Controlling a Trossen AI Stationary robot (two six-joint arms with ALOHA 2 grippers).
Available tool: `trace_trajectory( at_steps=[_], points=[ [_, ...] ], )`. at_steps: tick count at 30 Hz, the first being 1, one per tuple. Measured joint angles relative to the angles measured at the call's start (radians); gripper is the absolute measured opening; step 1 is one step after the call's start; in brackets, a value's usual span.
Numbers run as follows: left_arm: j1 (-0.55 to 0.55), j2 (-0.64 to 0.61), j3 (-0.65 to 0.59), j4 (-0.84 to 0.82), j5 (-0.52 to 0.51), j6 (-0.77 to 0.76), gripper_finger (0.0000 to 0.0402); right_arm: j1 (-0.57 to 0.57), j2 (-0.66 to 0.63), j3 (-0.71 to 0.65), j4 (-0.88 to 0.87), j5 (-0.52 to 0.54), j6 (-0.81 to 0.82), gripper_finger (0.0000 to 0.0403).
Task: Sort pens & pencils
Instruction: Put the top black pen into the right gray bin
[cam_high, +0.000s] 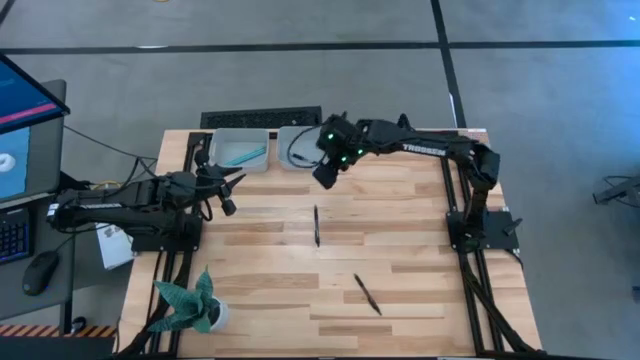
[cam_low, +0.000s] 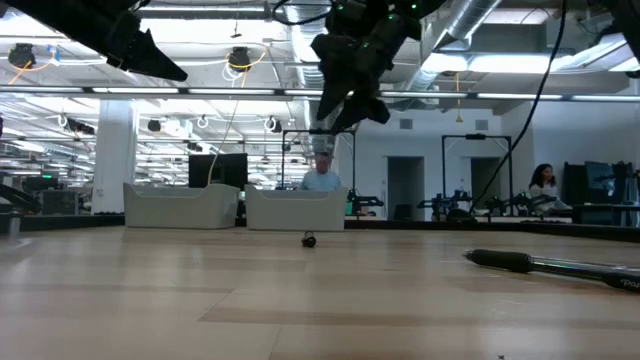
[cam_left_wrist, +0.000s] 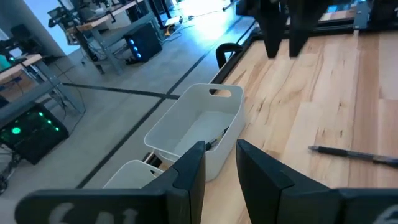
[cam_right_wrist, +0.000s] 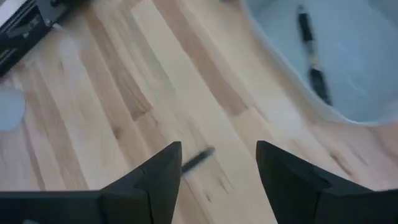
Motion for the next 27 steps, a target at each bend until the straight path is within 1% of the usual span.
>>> trace_trajectory(
  at_steps=[3,6,12,17,19,22,24,27],
  points=[
    [0.000,0.000,0.000,-0.007,0.000,0.000,0.0082,0.025,0.044,-0.005,-0.031,0.016,0.025,0.0230],
    [0.000,0.000,0.000,-0.017,-0.001,0.001,0.0082,0.050,0.087,-0.005,-0.020,0.023,0.079,0.0228],
    [0.000,0.000,0.000,-0.017,0.002,0.033,0.0082,0.073,0.175,-0.004,-0.019,0.022,0.079,0.0228],
    [0.000,0.000,0.000,-0.020,0.003,0.031,0.0082,0.091,0.187,-0.003,-0.013,0.022,0.073,0.0229],
    [0.000,0.000,0.000,-0.025,0.003,0.030,0.0082,0.096,0.187,-0.003,-0.013,0.027,0.114,0.0230],
    [0.000,0.000,0.000,-0.025,0.003,0.030,0.0082,0.105,0.187,-0.003,-0.008,0.077,0.184,0.0234],
    [0.000,0.000,0.000,-0.025,0.003,0.032,0.0082,0.111,0.186,-0.003,-0.007,0.099,0.192,0.0235],
    [0.000,0.000,0.000,-0.025,0.003,0.032,0.0082,0.118,0.186,-0.003,0.010,0.105,0.193,0.0235]
  ],
)
